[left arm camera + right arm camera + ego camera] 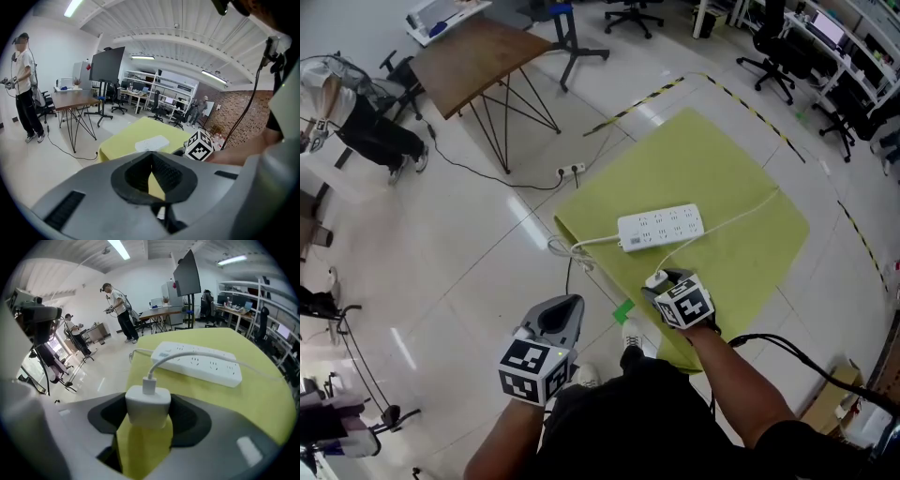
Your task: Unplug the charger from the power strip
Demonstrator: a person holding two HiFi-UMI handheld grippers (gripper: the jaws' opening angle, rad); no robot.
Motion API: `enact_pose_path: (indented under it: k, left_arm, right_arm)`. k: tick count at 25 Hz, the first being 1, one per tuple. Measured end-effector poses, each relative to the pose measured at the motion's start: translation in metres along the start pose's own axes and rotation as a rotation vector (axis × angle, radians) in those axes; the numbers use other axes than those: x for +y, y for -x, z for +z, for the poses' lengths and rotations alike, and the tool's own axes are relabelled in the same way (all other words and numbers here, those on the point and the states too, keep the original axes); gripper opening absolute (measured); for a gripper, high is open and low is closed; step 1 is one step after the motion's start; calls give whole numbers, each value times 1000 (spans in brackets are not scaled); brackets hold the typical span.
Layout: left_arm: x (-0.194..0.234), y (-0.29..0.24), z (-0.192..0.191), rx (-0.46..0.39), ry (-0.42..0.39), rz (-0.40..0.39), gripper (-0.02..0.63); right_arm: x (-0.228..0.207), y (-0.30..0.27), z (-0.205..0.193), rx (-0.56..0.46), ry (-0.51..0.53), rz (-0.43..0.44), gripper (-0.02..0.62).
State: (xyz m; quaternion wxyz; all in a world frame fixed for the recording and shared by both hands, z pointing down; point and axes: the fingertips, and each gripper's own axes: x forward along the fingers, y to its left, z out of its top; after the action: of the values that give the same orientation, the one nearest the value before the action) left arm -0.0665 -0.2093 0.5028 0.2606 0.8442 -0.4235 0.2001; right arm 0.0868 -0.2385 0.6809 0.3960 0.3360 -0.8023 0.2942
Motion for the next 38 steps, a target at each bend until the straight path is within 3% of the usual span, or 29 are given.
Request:
enact_pose_path:
  k: [16, 20, 30, 33, 35, 38]
  left_arm:
    - [12, 39, -14, -17, 27, 46, 6]
    - [15, 41, -13, -21, 18, 48, 6]
    - [6, 40, -6, -32, 4, 5, 6]
    - [-2, 42, -6, -34, -8, -29, 6]
    - [-8, 47, -4, -41, -24, -56, 6]
    - [-19, 58, -6, -53, -81, -98, 6]
  right_arm:
    - [1, -30, 12, 17, 108, -86, 285]
    - [3, -32, 11, 19, 165, -81, 323]
    - [-2, -6, 14, -41, 105, -123, 347]
    - [0, 22, 20, -123, 52, -150, 347]
    - [8, 54, 30, -232, -4, -159, 323]
    - [31, 113, 42, -448, -111, -164, 142]
